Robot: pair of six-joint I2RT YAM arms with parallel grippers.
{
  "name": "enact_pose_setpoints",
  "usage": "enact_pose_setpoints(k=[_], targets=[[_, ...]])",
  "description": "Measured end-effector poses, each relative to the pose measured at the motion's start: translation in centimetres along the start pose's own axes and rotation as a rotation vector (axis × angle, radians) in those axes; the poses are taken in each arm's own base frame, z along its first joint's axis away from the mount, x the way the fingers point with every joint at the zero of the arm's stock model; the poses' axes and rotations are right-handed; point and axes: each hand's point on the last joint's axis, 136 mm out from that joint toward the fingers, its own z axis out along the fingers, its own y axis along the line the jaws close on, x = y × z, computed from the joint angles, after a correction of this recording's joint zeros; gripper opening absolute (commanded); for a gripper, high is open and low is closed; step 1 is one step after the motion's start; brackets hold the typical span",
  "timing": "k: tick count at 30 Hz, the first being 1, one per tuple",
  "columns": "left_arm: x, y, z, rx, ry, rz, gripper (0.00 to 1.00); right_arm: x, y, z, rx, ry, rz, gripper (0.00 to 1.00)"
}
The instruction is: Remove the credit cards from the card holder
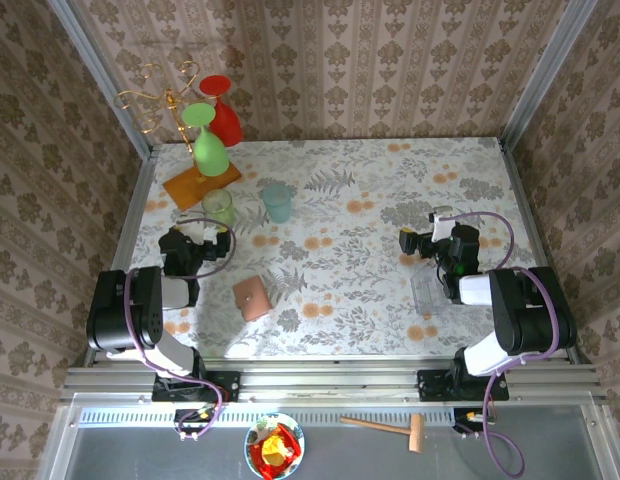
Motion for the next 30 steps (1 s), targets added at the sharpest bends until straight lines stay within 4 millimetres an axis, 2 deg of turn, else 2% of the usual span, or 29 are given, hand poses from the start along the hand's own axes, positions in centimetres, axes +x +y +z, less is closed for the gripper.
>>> enact_pose_setpoints(k=[8, 13, 17, 23, 30], targets=[[0.1, 0.4, 0.2, -0.033, 0.016, 0.000, 1.00, 0.0, -0.7, 0.0, 0.040, 0.000, 0.004, 1.00], [0.4, -0.4, 0.4, -0.055, 0.037, 0.028, 1.00, 0.0, -1.1, 0.2, 0.064, 0.015, 0.006, 1.00], [0.0, -0.6, 0.3, -0.085, 0.032, 0.047, 1.00, -1.3, -1.3, 0.0, 0.081, 0.019, 0.008, 1.00], [-2.0, 0.0, -0.8, -0.139, -0.001, 0.064, 1.00, -4.2, -1.2, -1.1, 0.103, 0.005, 0.011, 1.00], [-4.6, -0.2, -2.7, -0.167, -0.016, 0.065, 1.00, -5.3, -1.4, -2.5, 0.144, 0.096, 0.105, 0.95]])
